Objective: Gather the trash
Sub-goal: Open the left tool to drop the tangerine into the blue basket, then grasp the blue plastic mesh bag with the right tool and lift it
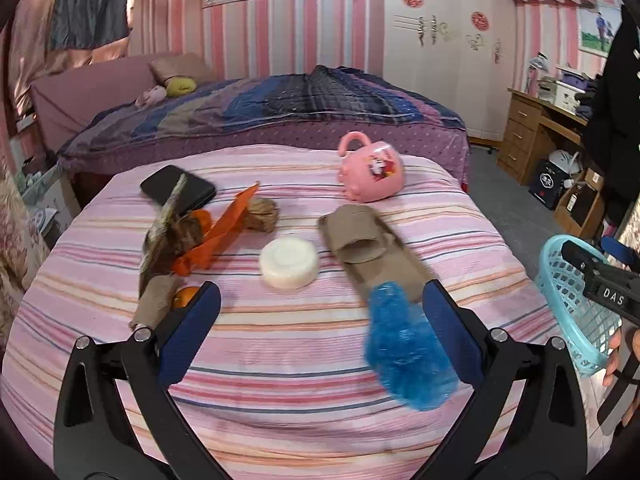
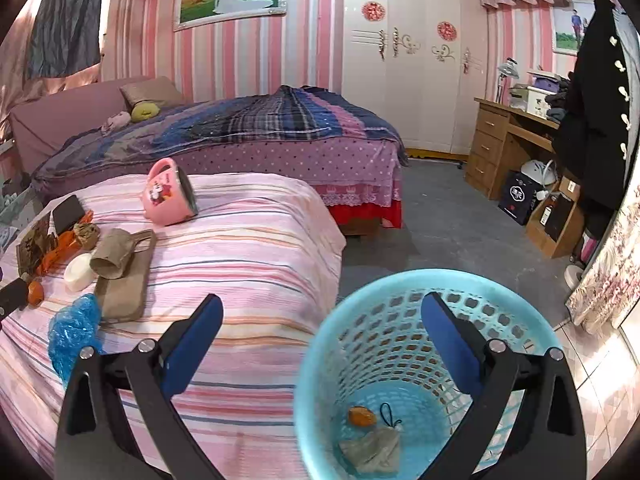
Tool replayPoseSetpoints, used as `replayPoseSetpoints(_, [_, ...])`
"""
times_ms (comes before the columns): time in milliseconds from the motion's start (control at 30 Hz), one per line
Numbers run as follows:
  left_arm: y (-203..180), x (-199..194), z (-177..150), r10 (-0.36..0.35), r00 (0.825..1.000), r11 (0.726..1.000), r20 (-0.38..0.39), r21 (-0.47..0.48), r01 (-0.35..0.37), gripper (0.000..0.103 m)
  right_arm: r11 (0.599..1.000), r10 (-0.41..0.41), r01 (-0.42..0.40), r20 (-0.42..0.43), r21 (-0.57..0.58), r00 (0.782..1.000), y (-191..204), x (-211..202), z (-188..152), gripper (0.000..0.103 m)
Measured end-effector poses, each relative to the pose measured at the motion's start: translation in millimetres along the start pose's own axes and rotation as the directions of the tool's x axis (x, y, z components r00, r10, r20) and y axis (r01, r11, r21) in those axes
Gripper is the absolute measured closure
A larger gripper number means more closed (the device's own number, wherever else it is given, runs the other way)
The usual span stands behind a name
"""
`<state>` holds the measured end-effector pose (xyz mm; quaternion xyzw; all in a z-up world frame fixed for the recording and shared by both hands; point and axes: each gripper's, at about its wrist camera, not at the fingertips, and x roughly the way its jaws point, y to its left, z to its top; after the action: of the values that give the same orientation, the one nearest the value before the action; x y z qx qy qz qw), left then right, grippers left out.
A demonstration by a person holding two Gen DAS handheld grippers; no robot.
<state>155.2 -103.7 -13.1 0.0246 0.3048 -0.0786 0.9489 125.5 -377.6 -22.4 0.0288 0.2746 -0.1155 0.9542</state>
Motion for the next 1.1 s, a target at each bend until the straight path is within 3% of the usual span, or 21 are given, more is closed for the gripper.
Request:
replayPoseSetpoints(300, [36,-9,-9,0.070,0.998,0.997,0.000,-0.039,-0.070,0.005,0.998,0.068,-0.068,0.003,0.007,0.998,27,1,5,0.006])
replayPoseSetpoints(767, [79,19,-22,0.112,0.992,0.992,-0.053,-0.044,-0.115,0.005,0.986,0.106,-0.106,-0.006,-0.125,0.994,75,-4,-5,0.006])
replayPoseSetpoints(1100, [107,19,-19,0.159,0.986,0.981,-0.054,-0.102,-0.164,0.005,0.944,0.230,-0.233,-0.044,-0.235,0.972,132,-9,-17,0.006])
